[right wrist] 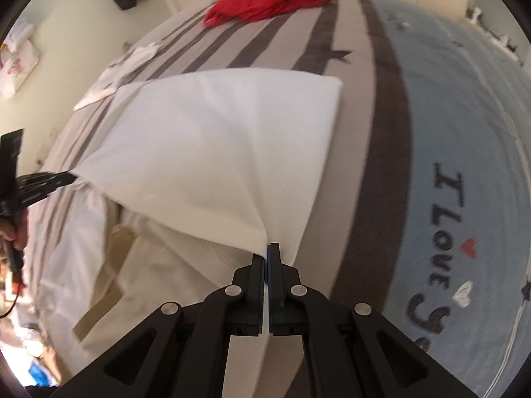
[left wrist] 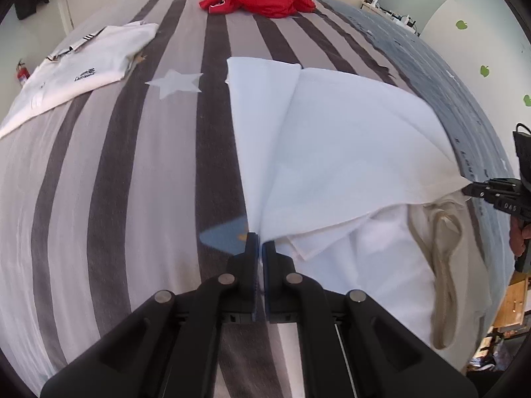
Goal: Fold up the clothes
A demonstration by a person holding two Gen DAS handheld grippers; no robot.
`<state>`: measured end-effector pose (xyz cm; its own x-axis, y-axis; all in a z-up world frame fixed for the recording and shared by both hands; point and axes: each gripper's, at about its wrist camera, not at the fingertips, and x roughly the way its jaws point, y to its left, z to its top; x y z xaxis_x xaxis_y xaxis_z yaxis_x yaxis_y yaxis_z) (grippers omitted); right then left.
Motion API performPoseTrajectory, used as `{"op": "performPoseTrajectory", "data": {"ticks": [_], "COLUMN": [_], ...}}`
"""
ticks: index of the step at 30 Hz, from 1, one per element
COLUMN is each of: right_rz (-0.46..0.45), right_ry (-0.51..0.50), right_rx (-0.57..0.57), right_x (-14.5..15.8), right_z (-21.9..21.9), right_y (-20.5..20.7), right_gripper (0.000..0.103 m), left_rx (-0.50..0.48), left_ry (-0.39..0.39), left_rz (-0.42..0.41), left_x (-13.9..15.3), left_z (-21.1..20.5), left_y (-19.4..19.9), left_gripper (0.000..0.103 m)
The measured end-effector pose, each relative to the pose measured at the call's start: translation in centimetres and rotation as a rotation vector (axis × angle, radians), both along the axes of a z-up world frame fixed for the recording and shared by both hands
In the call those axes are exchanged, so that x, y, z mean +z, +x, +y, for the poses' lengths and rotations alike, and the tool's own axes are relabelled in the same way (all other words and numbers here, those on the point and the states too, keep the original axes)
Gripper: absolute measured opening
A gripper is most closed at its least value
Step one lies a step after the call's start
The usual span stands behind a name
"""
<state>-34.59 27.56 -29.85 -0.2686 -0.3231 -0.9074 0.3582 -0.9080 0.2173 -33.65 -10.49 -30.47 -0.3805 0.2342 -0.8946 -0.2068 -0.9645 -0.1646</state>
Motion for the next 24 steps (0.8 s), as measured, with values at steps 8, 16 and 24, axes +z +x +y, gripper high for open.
{"op": "performPoseTrajectory", "data": {"ticks": [8,16,24], "right_rz": [0.005,0.007,-0.045], "right_ry": [-0.015,-0.161,-0.220], "right_rx": [0.030,-0.314,-0.358], "right_x": [2.7,1.4,-1.3], "right_z": [1.4,4.6,3.9], "right_y": [0.0,-9.6,-14.2], "right_gripper": [0.006,0.033,0.010], "left_rx": [0.097,0.177,0.128], "left_ry": [0.071,0.140,0.155], "left_rz": [0.074,0.073,0.075], "left_x": [3.3,0.1,-1.0], "left_z": [-2.3,-1.9,-1.3], "left_y": [-1.9,-12.1,-15.1], "left_gripper": [0.034,0.036,0.001]}}
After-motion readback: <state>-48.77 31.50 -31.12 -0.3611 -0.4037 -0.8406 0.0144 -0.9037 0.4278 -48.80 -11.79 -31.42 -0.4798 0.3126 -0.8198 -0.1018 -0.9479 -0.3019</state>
